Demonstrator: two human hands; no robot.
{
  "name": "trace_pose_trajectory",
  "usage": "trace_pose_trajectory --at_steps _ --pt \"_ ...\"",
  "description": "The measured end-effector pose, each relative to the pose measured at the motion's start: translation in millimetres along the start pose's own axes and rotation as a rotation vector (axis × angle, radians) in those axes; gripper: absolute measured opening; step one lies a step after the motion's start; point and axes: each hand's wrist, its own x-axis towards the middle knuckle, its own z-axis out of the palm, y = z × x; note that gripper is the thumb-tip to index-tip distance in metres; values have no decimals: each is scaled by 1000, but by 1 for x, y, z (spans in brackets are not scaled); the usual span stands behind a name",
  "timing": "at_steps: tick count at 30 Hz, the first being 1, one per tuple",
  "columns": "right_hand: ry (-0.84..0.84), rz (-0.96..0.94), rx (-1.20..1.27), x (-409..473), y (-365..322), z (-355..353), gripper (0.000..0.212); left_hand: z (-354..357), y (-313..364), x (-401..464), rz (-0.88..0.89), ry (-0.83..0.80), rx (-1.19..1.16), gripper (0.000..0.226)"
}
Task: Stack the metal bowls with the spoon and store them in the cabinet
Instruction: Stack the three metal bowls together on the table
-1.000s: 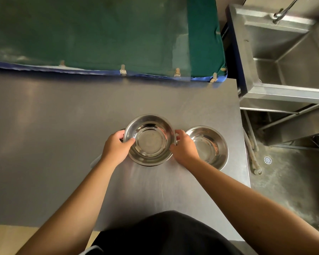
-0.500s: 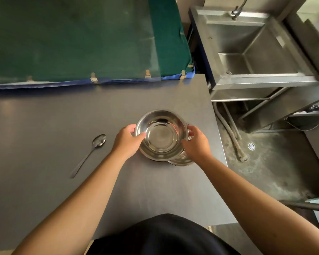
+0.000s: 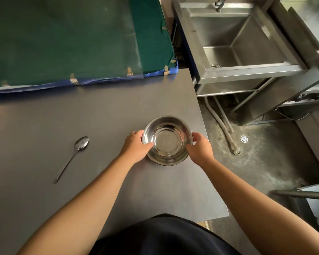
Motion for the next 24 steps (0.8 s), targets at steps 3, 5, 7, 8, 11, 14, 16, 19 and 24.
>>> trace_pose_trajectory --at_steps 3,5,7,8,11,14,16,19,24 --pt "-13 3 -9 7 5 3 31 4 -3 2 1 -10 50 60" --pt "-32 1 -41 13 9 6 28 6 -4 3 -1 -3 81 62" --pt "-57 18 -90 16 11 10 40 8 -4 2 3 11 120 59" --pt "-70 30 -98 17 12 12 45 9 -4 1 7 15 138 59" --pt "-88 24 -83 18 13 17 46 12 -8 0 8 6 174 66" --pt "-78 -2 -53 19 13 22 35 12 -16 -4 21 -5 169 78" --pt "-68 -6 -37 18 12 23 34 10 -21 -6 48 -5 145 77" --pt "-70 -2 -42 14 10 24 41 3 -30 -8 94 0 179 62" --pt "-78 -10 -50 3 9 34 47 -18 -58 -17 110 37 252 42"
